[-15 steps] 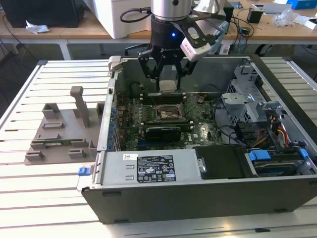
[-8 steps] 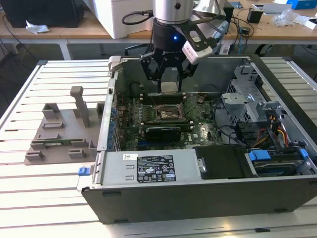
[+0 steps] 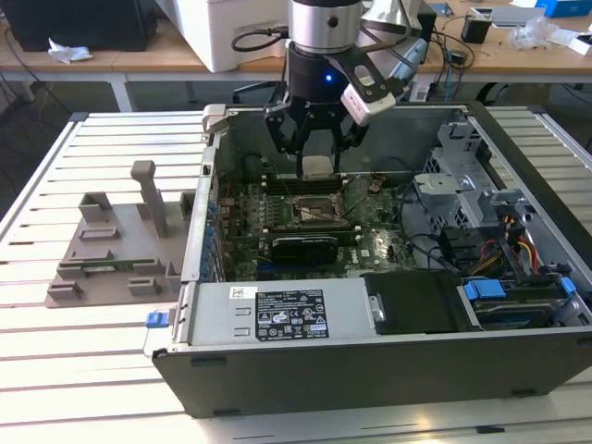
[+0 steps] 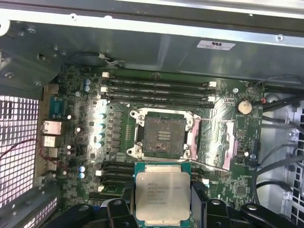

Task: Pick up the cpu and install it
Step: 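Pick up the cpu and move it towards the insertion slot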

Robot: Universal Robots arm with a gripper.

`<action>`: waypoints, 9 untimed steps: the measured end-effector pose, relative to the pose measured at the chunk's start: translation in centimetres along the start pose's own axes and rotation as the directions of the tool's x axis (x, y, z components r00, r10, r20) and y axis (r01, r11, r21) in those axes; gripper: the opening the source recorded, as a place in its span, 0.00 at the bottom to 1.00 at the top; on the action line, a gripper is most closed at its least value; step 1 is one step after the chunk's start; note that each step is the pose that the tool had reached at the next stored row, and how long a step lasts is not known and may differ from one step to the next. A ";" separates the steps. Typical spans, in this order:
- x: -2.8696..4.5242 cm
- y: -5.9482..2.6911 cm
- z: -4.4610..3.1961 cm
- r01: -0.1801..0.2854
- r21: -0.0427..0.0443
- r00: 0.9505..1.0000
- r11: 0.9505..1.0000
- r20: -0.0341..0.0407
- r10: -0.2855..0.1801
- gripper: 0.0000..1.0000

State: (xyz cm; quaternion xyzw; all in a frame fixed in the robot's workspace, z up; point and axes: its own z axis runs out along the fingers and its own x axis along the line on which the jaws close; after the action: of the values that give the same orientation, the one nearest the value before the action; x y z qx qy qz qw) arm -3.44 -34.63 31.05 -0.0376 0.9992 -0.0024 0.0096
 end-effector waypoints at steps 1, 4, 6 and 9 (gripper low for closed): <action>-0.23 0.49 0.41 0.000 0.001 1.000 1.000 0.000 0.000 0.55; -0.68 0.96 0.96 0.000 0.003 1.000 1.000 0.000 0.000 0.55; -0.97 1.11 1.22 0.000 0.004 1.000 1.000 0.000 0.000 0.55; -1.36 1.22 1.54 0.000 0.004 1.000 1.000 0.000 0.000 0.55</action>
State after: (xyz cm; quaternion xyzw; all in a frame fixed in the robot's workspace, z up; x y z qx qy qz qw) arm -2.14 -33.32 29.52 -0.0376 0.9992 -0.0047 0.0096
